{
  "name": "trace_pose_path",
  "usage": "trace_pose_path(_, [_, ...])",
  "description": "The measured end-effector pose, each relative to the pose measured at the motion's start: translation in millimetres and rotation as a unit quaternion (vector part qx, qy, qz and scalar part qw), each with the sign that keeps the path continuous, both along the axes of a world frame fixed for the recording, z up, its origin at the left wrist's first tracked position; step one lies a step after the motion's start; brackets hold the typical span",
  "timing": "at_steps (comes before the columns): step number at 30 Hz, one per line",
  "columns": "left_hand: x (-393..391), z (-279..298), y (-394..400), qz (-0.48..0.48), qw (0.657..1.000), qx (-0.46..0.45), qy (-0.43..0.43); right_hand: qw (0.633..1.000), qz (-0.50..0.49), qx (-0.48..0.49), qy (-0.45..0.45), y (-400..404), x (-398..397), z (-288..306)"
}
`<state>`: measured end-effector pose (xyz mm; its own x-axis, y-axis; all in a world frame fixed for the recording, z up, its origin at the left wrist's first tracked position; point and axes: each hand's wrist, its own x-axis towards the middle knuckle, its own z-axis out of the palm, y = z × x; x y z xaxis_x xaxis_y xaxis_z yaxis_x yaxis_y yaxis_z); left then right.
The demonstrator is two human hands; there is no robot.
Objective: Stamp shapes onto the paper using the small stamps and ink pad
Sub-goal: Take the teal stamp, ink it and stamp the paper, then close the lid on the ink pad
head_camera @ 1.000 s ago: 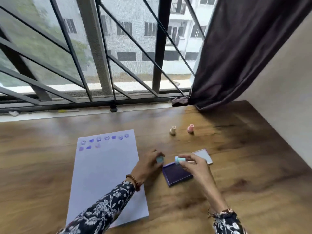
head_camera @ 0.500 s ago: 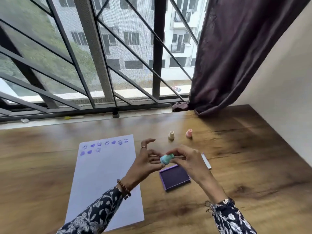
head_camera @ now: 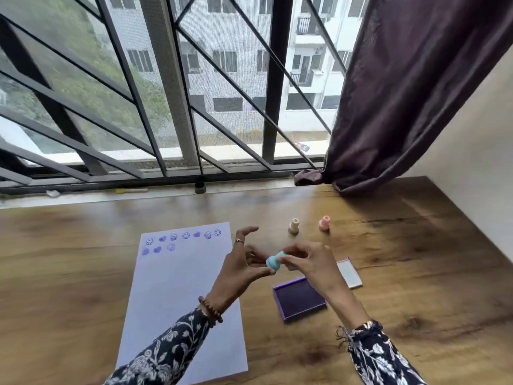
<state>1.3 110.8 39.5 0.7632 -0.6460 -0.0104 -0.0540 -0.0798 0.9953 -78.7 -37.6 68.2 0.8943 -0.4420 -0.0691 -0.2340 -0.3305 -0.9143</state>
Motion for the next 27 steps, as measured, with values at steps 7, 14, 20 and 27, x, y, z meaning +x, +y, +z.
trace_pose_path(7, [45.4,-25.5,-38.7,0.099,0.984,0.092,-0.118,0.98,0.048,-0.192,0.019,-11.3,68.8,-14.1])
trace_pose_path(14, [76.7,-48.7,-47.8,0.137,0.96,0.163,-0.18,0.962,0.067,-0.261,0.039,-9.1,100.8,-42.2])
trace_pose_path(20, [59.4,-41.9,-22.8,0.114,0.967,0.134,-0.185,0.967,0.0,-0.254,-0.022,-15.2,86.9,-41.0])
trace_pose_path(27, [-44.1,-42.8,20.0,-0.048,0.948,0.183,-0.256,0.953,-0.215,-0.211,0.029,-40.1,-74.4,-39.9])
